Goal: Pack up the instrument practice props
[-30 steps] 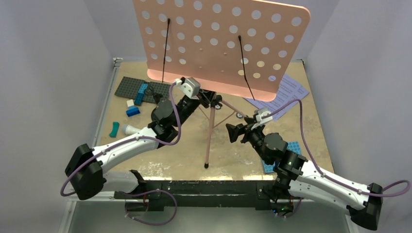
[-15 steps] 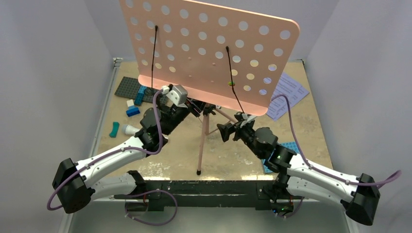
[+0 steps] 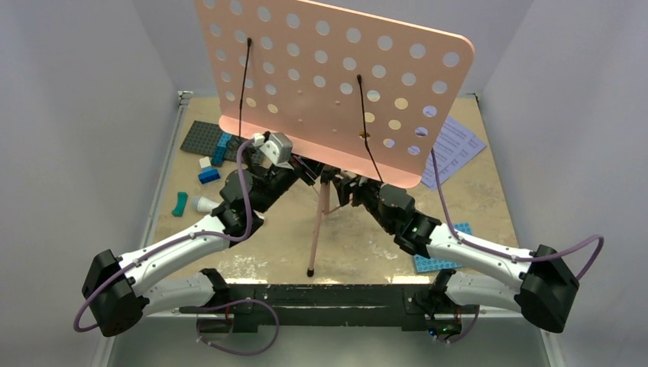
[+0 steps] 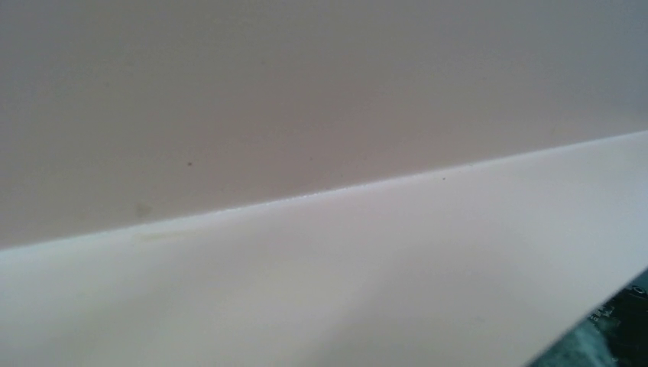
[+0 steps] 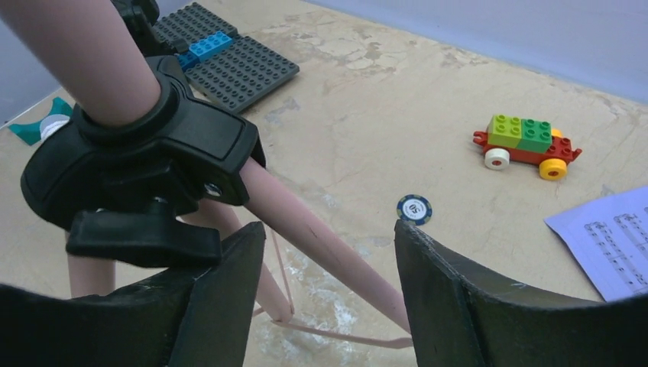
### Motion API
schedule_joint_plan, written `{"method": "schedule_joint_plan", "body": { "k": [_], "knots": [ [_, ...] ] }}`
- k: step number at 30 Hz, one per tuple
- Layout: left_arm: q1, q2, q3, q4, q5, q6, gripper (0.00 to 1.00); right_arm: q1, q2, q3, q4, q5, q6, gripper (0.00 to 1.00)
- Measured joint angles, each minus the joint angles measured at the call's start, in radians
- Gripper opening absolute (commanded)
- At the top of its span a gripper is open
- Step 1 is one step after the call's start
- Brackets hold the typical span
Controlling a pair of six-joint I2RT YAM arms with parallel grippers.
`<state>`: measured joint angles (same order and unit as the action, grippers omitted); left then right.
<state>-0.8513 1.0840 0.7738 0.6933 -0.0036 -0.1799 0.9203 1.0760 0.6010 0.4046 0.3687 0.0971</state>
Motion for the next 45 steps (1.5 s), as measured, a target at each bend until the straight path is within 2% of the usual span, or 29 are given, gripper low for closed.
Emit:
{"method": "schedule_joint_plan", "body": {
  "k": [5,12,22,28,33,42,45],
  "knots": [
    [0.000,-0.006,-0.004,0.000,0.000,-0.003,0.00,-0.005,0.034,0.011,0.024,-0.018,-0.019,0.31],
    [0.000,-0.016,-0.049,0.065,0.000,-0.012,0.00,0.004,-0.003,0.011,-0.002,-0.061,-0.154,0.00],
    [-0.005,0.030,-0.069,0.174,0.026,-0.023,0.00,0.003,-0.062,0.018,-0.079,-0.071,-0.200,0.00],
    [-0.009,0.069,-0.069,0.237,0.026,-0.037,0.00,0.002,-0.105,0.083,-0.130,-0.072,-0.240,0.00],
    [-0.008,0.085,-0.069,0.286,-0.021,-0.089,0.00,0.002,-0.114,0.139,-0.154,-0.076,-0.259,0.00],
    [-0.013,0.082,-0.104,0.290,-0.058,-0.099,0.00,0.002,-0.114,0.125,-0.181,-0.097,-0.240,0.00],
    [-0.015,0.077,-0.116,0.294,-0.060,-0.098,0.00,0.002,-0.114,0.122,-0.187,-0.103,-0.224,0.13]
  ]
}}
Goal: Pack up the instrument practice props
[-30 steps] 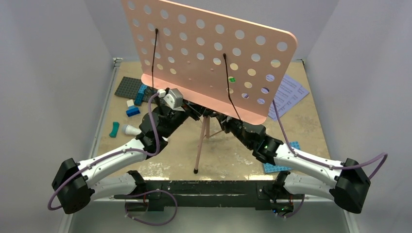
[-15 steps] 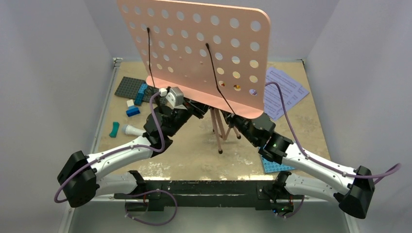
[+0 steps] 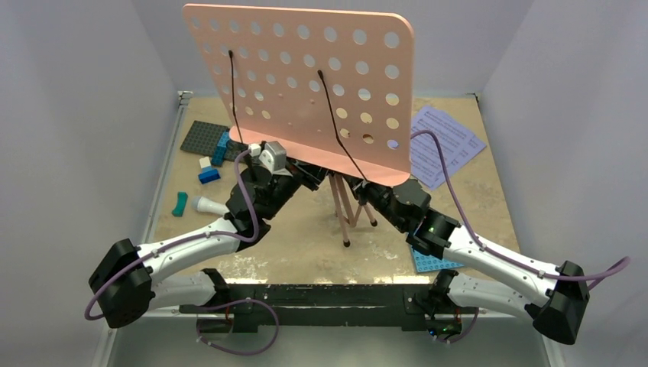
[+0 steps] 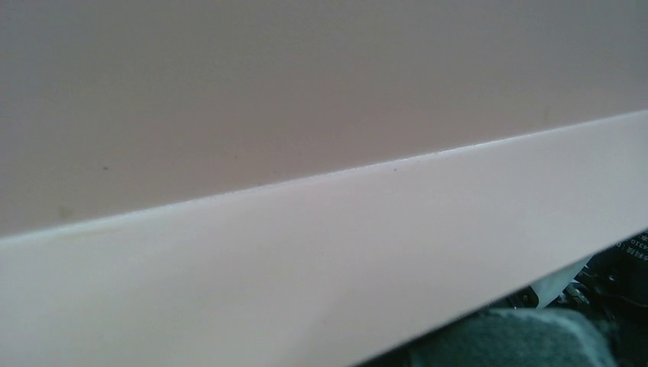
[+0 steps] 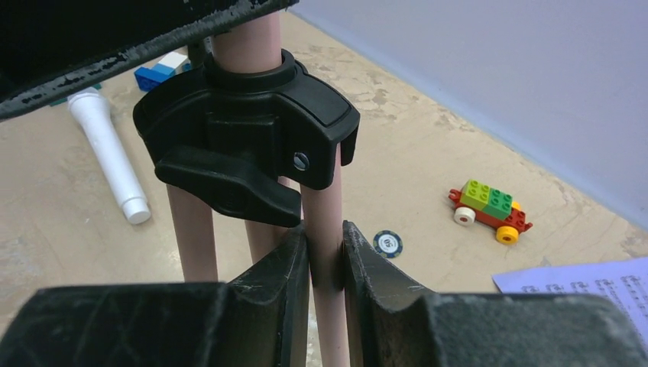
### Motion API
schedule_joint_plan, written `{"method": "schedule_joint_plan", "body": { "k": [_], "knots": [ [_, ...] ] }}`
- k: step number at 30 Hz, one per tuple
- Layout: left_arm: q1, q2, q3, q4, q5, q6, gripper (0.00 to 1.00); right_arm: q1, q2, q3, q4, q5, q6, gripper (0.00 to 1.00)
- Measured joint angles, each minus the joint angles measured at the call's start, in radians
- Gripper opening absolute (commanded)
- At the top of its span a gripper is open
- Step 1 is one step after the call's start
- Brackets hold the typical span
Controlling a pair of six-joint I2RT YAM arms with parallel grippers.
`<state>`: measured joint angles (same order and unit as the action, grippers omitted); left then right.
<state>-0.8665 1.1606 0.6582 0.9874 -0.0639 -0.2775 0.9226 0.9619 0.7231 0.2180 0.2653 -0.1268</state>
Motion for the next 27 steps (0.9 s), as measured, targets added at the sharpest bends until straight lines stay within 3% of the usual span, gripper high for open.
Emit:
{"method": "schedule_joint_plan", "body": {
  "k": [5,8,17,20,22,27],
  "knots": [
    [-0.003,-0.017,-0.029,0.023,-0.001,0.010,0.00,0.000,-0.002,-0.006,0.002,-0.023,0.033,0.37],
    [-0.006,-0.025,-0.044,0.039,-0.003,0.017,0.00,-0.002,-0.020,-0.013,-0.002,-0.017,0.056,0.47],
    [0.002,-0.029,-0.050,0.019,-0.049,0.065,0.00,-0.015,-0.127,-0.019,-0.009,0.006,0.089,0.57],
    [0.002,-0.030,-0.050,0.018,-0.048,0.072,0.00,-0.015,-0.154,-0.027,-0.018,-0.011,0.090,0.69],
    [0.002,-0.030,-0.050,0.017,-0.046,0.077,0.00,-0.015,-0.172,-0.045,-0.021,-0.037,0.095,0.85],
    [0.002,-0.031,-0.049,0.011,-0.046,0.082,0.00,-0.015,-0.180,-0.103,-0.012,-0.117,0.119,0.91]
  ]
}}
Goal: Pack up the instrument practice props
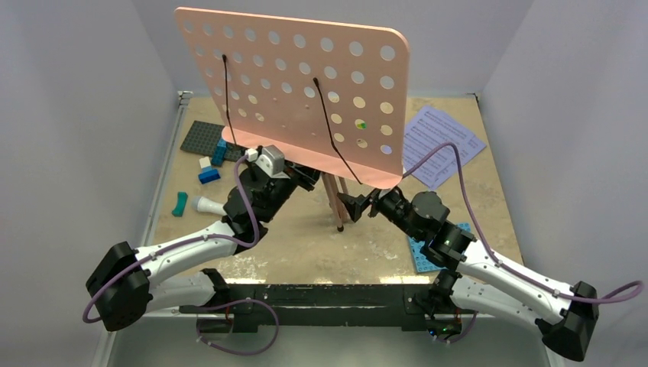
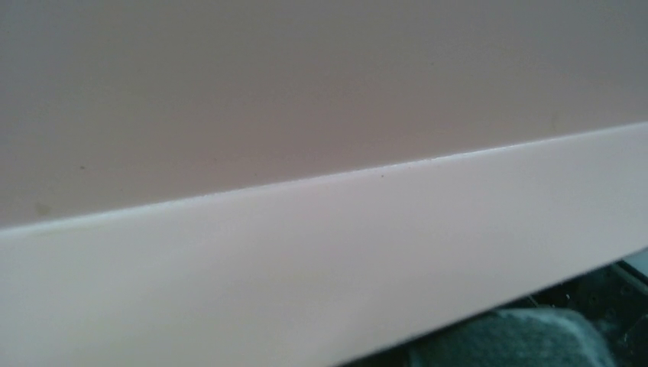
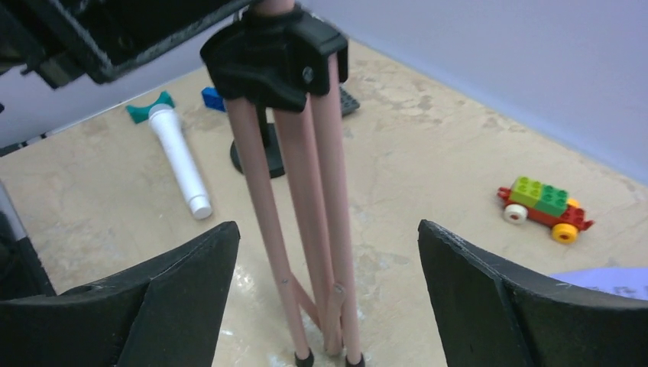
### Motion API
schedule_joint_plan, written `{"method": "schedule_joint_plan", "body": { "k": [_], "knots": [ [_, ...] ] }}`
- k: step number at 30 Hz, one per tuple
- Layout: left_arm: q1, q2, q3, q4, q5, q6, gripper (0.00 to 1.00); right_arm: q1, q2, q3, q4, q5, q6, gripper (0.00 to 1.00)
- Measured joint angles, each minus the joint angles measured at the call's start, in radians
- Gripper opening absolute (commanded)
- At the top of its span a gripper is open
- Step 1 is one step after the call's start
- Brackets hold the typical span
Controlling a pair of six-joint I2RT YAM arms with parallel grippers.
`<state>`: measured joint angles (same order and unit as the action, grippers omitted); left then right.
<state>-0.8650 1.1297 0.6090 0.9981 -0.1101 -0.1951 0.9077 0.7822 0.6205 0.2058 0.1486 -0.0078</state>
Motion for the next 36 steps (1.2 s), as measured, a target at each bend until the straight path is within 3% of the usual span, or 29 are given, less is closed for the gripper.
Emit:
{"method": "schedule_joint_plan", "body": {
  "k": [5,22,29,36],
  "knots": [
    [0.000,-0.002,0.006,-0.018,-0.013,0.000,0.00,0.001,0.046,-0.054,0.058,-0.062,0.045,0.94],
    [-0.002,-0.003,0.018,-0.046,-0.027,-0.003,0.00,0.001,0.328,-0.056,0.328,-0.029,0.093,0.99],
    [-0.009,-0.003,0.018,-0.047,-0.021,-0.002,0.00,0.001,0.428,-0.038,0.427,0.038,0.093,0.83],
    [-0.011,-0.003,0.018,-0.050,-0.016,0.002,0.00,0.009,0.482,-0.013,0.476,0.042,0.080,0.57]
  ]
}}
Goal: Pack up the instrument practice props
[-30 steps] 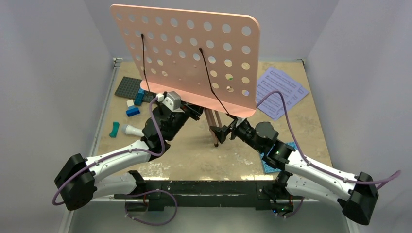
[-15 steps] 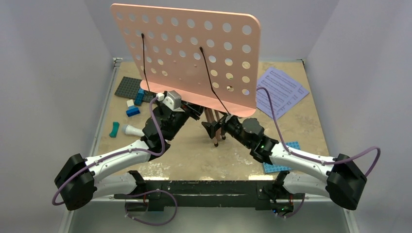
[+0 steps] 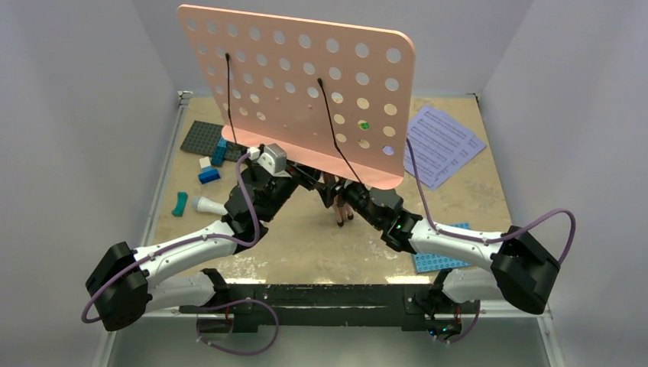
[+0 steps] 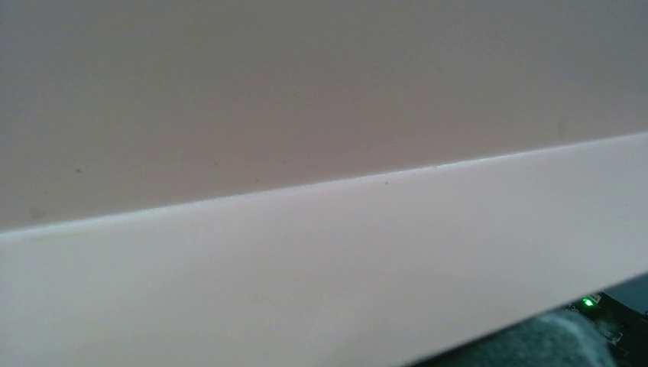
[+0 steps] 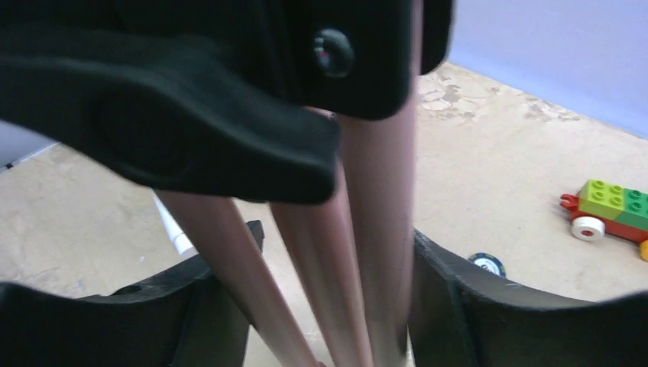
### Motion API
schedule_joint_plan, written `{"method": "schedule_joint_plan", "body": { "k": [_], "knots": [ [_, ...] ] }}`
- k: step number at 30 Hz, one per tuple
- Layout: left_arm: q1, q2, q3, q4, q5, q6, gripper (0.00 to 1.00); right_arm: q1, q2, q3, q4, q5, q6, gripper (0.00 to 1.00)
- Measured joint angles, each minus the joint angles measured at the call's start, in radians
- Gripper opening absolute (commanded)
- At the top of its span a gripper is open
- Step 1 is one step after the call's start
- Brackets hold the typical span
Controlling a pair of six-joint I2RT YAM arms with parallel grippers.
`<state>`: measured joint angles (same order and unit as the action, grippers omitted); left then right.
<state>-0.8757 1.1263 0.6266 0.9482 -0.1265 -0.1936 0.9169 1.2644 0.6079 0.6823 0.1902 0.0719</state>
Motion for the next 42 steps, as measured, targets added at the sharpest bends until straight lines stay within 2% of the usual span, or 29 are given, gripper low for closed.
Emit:
{"method": "schedule_joint_plan", "body": {
  "k": [6,9,22,33,42],
  "knots": [
    [0.000,0.000,0.004,-0.008,0.000,0.004,0.00,0.010,0.010,0.003,0.011,-0.013,-0.046,0.22],
    [0.000,0.000,0.006,-0.011,-0.001,0.004,0.00,0.010,0.010,0.004,0.010,-0.013,-0.054,0.00],
    [0.005,0.003,0.042,-0.076,-0.004,0.004,0.00,0.011,-0.002,0.056,-0.121,0.013,-0.050,0.00],
    [-0.012,-0.005,0.124,-0.236,0.050,0.021,0.00,0.005,-0.082,0.147,-0.433,-0.041,0.005,0.00],
    [-0.037,-0.022,0.150,-0.301,0.056,0.012,0.00,0.006,-0.159,0.150,-0.547,-0.107,0.051,0.00]
  ]
}}
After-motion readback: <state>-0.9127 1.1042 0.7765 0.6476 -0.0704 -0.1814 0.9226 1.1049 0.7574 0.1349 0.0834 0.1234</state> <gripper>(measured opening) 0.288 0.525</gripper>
